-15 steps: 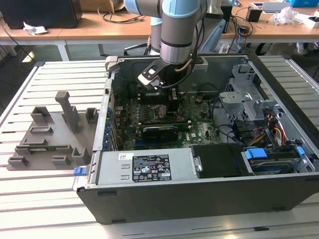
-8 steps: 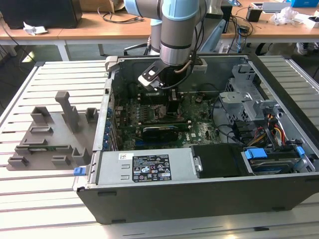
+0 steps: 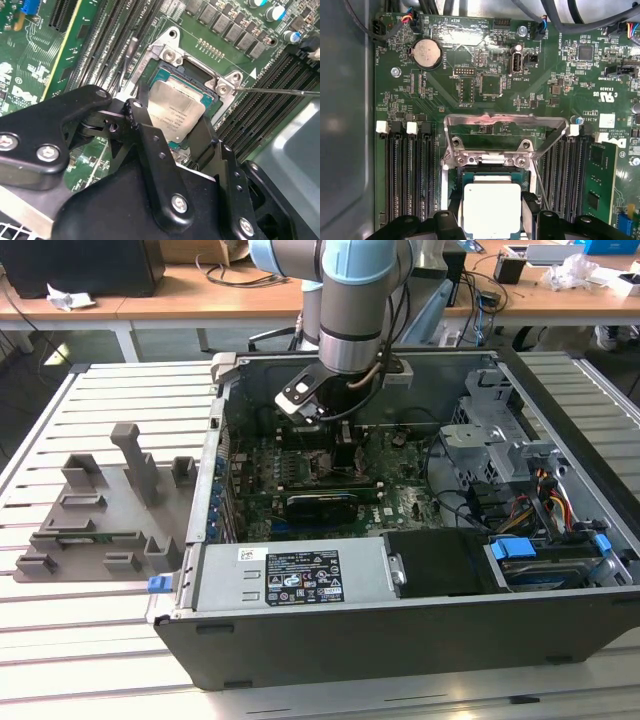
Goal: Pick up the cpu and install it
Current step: 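Place the cpu into insertion slot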
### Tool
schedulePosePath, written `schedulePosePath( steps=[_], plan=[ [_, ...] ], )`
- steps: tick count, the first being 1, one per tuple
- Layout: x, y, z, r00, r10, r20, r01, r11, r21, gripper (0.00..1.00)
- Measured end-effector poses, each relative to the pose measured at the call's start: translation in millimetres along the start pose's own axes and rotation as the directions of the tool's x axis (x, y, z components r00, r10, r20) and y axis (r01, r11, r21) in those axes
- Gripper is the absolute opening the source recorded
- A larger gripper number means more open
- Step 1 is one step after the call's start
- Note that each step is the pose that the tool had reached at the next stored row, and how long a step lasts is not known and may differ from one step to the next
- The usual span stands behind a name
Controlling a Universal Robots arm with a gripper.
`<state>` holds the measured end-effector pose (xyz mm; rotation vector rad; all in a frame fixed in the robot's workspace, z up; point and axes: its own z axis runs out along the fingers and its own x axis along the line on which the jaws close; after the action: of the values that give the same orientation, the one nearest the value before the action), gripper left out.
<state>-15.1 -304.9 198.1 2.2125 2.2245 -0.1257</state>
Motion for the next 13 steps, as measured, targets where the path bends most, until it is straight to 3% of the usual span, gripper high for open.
schedulePosePath(
  steps=[11, 13],
  plan=[
    [0.1, 1.2, 1.4, 0.9999, 0.016, -0.0007, -0.016, 0.9999, 0.0006, 0.55],
    [0.3, 1.3, 1.5, 0.9999, 0.016, -0.0013, -0.016, 0.9999, 0.0006, 0.62]
  ],
)
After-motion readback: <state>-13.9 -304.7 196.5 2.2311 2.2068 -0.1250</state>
